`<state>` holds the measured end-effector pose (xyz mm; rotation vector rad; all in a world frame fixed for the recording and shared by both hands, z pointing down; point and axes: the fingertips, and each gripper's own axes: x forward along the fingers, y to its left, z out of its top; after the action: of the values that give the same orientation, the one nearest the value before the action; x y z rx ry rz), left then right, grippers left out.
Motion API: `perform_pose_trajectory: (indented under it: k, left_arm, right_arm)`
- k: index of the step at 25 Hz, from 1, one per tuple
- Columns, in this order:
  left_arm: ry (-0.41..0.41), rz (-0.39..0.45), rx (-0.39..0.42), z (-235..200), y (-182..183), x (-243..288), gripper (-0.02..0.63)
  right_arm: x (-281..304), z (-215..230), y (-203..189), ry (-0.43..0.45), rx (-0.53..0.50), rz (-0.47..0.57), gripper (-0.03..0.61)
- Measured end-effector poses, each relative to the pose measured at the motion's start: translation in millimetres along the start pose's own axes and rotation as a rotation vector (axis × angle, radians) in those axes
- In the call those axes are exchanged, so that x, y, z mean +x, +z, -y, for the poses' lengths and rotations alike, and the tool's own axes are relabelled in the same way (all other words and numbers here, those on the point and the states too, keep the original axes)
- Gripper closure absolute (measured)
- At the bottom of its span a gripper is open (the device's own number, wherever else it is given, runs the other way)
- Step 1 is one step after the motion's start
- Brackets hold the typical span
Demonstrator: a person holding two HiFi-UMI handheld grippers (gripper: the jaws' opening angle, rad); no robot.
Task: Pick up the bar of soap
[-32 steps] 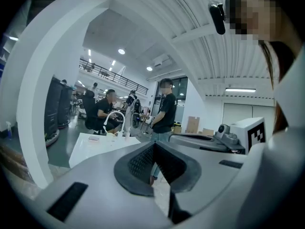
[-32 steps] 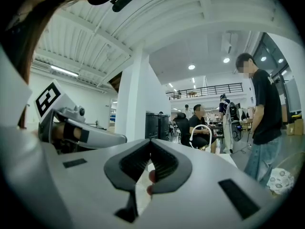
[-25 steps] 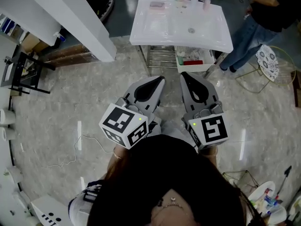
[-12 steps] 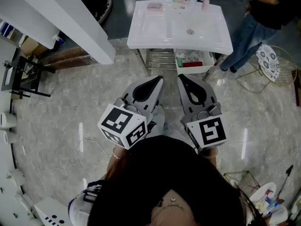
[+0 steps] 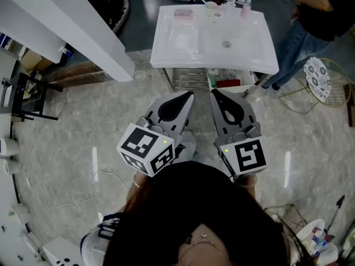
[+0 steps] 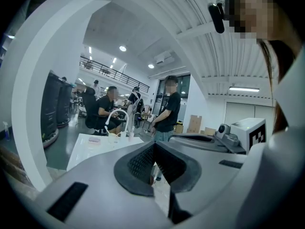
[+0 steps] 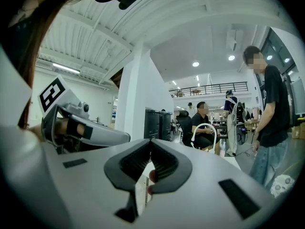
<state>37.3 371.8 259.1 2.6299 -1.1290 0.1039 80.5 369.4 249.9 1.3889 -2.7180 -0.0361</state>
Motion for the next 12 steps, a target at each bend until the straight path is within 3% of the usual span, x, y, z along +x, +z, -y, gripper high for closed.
perform_pose_trajectory:
  k: [12]
  left_arm:
    - [-0.010, 0.008, -0.015, -89, 23, 23, 0.607]
  right_arm:
    - [91, 10, 7, -0.023, -0.026, -0.014, 0.569]
